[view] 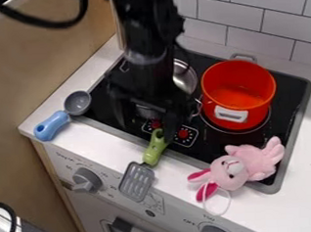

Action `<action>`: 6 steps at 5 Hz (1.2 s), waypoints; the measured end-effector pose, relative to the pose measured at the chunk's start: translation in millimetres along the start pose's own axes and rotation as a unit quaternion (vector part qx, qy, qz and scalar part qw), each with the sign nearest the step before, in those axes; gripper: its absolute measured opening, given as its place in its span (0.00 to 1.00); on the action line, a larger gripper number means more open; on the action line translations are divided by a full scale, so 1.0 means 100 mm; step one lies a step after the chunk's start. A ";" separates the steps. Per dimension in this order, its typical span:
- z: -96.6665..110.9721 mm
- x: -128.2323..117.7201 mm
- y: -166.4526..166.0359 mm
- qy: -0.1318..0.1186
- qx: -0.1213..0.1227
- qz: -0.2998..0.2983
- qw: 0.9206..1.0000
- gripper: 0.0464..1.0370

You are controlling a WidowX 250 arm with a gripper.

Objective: Moved the green spatula to the bottom middle of the burner

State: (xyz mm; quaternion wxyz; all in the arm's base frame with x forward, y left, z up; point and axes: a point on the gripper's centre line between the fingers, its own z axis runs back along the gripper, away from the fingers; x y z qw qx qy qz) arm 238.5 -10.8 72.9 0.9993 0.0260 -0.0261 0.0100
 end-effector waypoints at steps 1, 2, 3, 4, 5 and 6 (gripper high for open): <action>0.27 0.13 0.00 0.009 0.007 0.004 1.000 0.96; 0.55 0.23 -0.01 0.017 0.005 0.004 1.000 0.96; 0.75 0.32 -0.02 0.013 0.000 -0.003 1.000 0.96; 0.85 0.41 -0.10 -0.007 -0.026 -0.022 0.999 0.96; 0.88 0.45 -0.14 -0.021 -0.025 -0.022 0.999 0.96; 0.90 0.48 -0.25 -0.031 -0.020 -0.021 0.999 0.96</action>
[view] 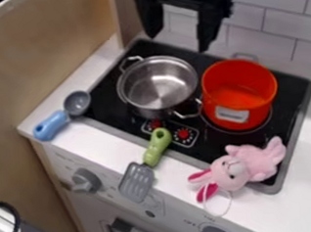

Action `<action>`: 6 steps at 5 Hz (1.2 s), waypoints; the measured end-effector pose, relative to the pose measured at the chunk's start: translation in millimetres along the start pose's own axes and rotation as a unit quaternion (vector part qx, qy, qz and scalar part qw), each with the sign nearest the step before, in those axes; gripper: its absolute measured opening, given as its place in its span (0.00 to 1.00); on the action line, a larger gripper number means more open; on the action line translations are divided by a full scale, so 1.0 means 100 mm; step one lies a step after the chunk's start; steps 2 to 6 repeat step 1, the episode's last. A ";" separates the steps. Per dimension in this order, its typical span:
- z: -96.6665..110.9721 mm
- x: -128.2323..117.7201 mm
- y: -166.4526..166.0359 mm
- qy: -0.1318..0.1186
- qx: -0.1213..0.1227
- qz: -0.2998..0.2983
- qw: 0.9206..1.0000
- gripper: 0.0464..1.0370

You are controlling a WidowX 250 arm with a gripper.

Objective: Moved the green spatula to the bottom middle of the burner

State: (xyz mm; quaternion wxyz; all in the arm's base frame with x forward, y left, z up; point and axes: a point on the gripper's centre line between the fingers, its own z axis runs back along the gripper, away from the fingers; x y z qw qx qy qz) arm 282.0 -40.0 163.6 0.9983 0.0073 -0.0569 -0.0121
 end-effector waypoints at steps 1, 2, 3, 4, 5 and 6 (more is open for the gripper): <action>-0.03 0.01 -0.10 0.005 0.008 0.002 1.000 0.96; -0.03 0.01 -0.10 0.005 0.008 0.002 1.000 0.96; -0.03 0.01 -0.10 0.005 0.008 0.002 1.000 0.96; -0.03 0.01 -0.10 0.005 0.008 0.002 1.000 0.96; -0.03 0.01 -0.10 0.005 0.008 0.002 1.000 0.96; -0.03 0.01 -0.10 0.005 0.008 0.002 1.000 0.96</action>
